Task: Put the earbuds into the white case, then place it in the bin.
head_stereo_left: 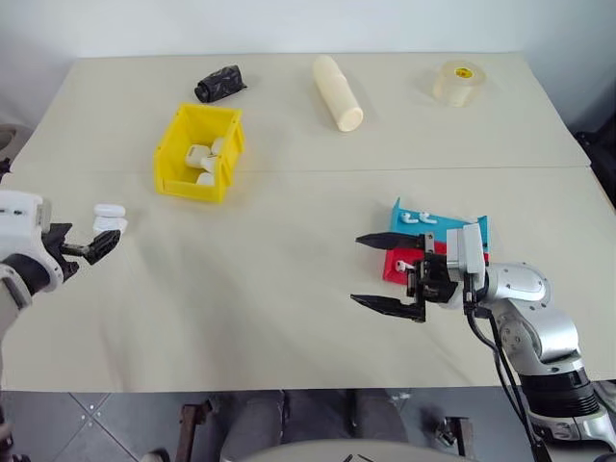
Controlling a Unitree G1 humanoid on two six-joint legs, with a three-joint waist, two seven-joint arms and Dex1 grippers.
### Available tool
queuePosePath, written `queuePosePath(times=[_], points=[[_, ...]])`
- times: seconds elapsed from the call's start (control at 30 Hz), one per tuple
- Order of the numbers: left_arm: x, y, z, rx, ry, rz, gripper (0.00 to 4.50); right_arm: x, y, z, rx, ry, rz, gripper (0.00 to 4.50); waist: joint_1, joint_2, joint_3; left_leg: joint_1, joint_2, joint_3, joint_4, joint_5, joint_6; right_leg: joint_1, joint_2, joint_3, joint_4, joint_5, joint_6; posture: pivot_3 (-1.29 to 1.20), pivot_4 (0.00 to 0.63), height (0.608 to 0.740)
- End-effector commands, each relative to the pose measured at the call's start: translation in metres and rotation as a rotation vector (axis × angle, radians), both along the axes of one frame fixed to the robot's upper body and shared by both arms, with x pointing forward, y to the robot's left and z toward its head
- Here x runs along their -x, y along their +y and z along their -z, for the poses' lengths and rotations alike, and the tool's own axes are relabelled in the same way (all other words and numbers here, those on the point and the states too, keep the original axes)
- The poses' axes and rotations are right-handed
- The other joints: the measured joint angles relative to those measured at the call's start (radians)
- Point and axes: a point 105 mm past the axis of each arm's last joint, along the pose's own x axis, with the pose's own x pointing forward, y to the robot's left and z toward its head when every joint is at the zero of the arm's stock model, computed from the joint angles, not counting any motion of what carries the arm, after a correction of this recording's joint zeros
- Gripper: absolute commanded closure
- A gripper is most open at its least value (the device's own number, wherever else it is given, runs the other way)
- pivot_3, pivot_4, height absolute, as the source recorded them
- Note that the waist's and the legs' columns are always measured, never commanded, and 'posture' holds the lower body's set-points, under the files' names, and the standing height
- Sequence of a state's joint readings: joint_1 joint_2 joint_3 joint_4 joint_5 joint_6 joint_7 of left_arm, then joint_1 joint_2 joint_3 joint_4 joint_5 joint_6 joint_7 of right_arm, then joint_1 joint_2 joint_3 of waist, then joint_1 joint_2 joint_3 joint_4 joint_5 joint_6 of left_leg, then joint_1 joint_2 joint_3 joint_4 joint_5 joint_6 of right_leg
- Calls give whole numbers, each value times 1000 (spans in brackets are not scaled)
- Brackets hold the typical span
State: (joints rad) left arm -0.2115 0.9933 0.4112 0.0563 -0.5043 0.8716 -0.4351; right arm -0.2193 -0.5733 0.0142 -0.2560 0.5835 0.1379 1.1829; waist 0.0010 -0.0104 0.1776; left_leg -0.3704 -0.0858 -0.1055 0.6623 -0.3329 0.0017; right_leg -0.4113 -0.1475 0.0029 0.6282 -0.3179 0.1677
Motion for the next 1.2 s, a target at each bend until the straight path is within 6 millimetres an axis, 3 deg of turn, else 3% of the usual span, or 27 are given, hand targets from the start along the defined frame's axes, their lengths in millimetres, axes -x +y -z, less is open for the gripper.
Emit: queuePosePath(times=[0.03, 0.4, 0.57, 1.03, 1.2], points=[[-9, 12, -1, -8, 88, -1, 16, 4, 0, -10, -14, -40, 5, 0, -5, 0, 0, 0, 0, 0, 0, 0, 0, 0, 0, 0, 0, 0, 0, 0, 150, 740], [-43, 24, -2, -58, 244, -63, 16, 6, -1, -11, -24, -52, 52, 0, -5, 0, 0, -1, -4, -1, 0, 0, 0, -1, 0, -2, 1, 0, 0, 0, 150, 740], [-53, 19, 0, -14, 283, -71, 16, 4, 0, -11, -24, -56, 54, 0, -4, -1, 0, -2, -5, -1, 2, 0, 0, -1, 0, -2, 1, 0, 0, 0, 150, 740], [-56, 18, 13, -9, 351, -70, 16, 4, 4, -10, -35, -60, 45, 0, -5, -1, 0, -2, -5, -1, 3, 0, 0, -1, 0, -2, 3, 0, 0, 0, 150, 740], [-52, 18, 18, -9, 390, -74, 1489, 3, 4, -10, -37, -62, 51, 0, -7, -1, 0, -1, -5, 0, 4, 0, 0, -1, 0, -2, 6, 0, 0, 0, 150, 740]])
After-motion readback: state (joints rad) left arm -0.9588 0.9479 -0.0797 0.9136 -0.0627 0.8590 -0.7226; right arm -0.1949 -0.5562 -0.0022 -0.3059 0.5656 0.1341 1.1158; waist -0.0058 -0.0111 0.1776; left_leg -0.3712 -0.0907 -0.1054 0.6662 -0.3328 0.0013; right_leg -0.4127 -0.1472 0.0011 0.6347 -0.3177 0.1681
